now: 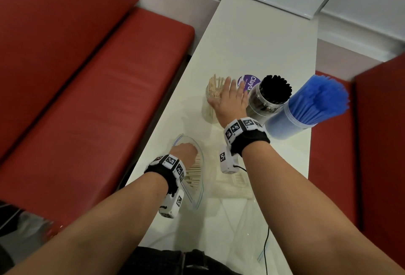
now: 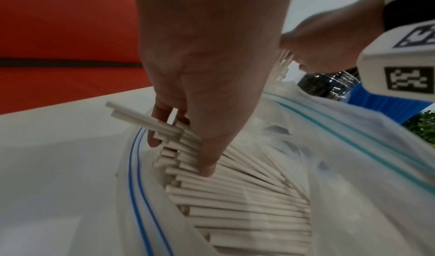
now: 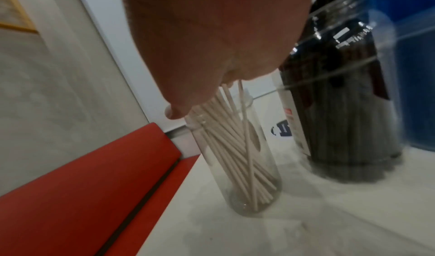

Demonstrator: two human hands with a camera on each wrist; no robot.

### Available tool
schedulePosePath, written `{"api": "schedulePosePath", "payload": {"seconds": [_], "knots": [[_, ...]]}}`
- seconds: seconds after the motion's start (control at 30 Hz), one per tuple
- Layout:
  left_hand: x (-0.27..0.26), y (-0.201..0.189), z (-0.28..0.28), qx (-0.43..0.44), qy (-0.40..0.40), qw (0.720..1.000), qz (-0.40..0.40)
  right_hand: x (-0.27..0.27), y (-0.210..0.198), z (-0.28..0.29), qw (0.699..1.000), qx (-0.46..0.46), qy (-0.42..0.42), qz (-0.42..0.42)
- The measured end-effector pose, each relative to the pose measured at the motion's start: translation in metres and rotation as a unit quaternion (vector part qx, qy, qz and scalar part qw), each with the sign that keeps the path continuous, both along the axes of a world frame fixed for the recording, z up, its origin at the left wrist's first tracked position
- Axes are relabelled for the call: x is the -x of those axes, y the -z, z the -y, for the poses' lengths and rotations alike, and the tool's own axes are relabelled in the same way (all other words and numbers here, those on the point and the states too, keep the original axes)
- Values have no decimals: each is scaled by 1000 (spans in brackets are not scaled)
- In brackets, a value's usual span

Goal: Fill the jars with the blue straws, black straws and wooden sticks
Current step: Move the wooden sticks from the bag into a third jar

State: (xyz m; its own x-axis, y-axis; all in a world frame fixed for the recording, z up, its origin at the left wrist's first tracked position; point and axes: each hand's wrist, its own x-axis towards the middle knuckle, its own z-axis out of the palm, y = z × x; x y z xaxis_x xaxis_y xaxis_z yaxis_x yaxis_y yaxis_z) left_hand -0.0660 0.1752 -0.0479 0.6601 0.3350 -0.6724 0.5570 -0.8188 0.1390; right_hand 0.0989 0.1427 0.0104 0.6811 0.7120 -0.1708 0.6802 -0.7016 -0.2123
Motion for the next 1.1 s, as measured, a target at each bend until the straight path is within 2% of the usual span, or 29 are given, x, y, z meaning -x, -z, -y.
{"api": "schedulePosePath", "payload": {"seconds": [0.1, 0.17, 0.27, 0.33, 0.43, 0.5, 0.67, 0.77, 0.87, 0.93, 1.0, 1.1], "knots": [[3, -7, 0, -24, 19, 999, -15, -2, -2, 6, 1000, -12, -5, -28], [4, -13, -1, -40, 36, 998, -25, -1, -13, 7, 994, -104, 5, -20], [-1, -31, 2, -60, 45, 993, -97, 12, -29, 13, 954, -295, 22, -42], [-2, -41, 3, -65, 43, 991, -106, 27, -38, 22, 927, -351, 19, -129], [3, -56, 2, -84, 35, 994, -63, 51, -47, 36, 912, -289, -21, -289], [5, -67, 4, -104, 34, 993, -52, 64, -46, 45, 916, -224, -59, -328], [10, -92, 14, -128, 33, 991, -23, 85, -37, 58, 933, -83, -98, -336], [11, -112, 18, -137, 46, 989, -18, 94, -28, 66, 948, -23, -129, -291], [8, -140, 23, -139, 58, 989, -12, 101, -16, 70, 958, 14, -112, -264], [6, -161, 27, -166, 71, 984, 3, 106, -15, 70, 962, 0, -99, -255], [3, -182, 34, -203, 92, 975, 15, 109, -17, 68, 966, -63, -96, -231], [-1, -213, 41, -264, 120, 957, 33, 111, -28, 67, 940, -189, -48, -281]]}}
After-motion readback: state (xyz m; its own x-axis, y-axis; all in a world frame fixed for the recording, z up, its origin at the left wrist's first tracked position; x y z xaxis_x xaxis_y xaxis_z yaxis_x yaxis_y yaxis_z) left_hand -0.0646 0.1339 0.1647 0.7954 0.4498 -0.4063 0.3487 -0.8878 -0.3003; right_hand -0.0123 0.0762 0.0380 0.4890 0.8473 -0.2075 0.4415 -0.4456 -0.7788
